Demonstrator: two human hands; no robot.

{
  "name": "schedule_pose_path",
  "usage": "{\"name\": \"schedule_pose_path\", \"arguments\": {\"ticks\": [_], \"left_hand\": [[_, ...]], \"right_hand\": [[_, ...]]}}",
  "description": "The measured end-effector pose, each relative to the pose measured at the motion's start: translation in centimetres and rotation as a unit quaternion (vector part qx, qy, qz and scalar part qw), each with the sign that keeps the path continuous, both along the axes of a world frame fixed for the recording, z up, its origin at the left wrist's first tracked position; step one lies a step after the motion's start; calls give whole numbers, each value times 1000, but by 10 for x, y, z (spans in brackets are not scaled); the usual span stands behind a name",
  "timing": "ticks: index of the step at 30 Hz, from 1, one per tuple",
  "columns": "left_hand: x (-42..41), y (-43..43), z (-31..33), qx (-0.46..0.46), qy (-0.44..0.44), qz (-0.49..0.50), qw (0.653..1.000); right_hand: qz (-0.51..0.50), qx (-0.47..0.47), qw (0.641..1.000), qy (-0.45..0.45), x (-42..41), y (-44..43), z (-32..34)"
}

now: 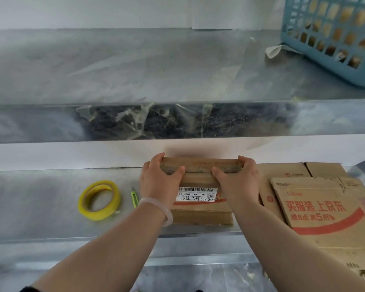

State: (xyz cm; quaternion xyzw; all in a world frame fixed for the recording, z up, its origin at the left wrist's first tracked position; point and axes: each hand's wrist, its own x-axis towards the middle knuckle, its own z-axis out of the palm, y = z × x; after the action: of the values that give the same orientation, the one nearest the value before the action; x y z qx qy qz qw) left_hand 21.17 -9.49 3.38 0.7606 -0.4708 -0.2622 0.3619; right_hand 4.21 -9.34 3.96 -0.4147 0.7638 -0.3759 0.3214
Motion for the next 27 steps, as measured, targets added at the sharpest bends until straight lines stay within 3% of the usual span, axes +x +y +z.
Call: {"name": "schedule_pose_path", "arguments": {"ticks": [6, 11, 16, 20, 23, 27], "left_hand": [[8, 8, -7, -15, 45, 29, 998], [2, 17, -5, -7, 35, 18, 999], [13, 4, 4, 44, 81, -10, 996], [7, -4, 15, 124, 10, -71, 990], [2, -2, 10, 96, -82, -59, 990], [5, -2, 2, 88, -44, -70, 993]], "right_hand": [[-15, -36, 997, -71, -4, 13, -11], [30, 25, 997, -63, -10, 13, -9], [78, 106, 989, -69, -22, 1, 3], [107, 115, 986, -55, -18, -4, 11], [97, 88, 991, -18, -12, -1, 8], [102, 80, 992, 0, -14, 3, 6]]}}
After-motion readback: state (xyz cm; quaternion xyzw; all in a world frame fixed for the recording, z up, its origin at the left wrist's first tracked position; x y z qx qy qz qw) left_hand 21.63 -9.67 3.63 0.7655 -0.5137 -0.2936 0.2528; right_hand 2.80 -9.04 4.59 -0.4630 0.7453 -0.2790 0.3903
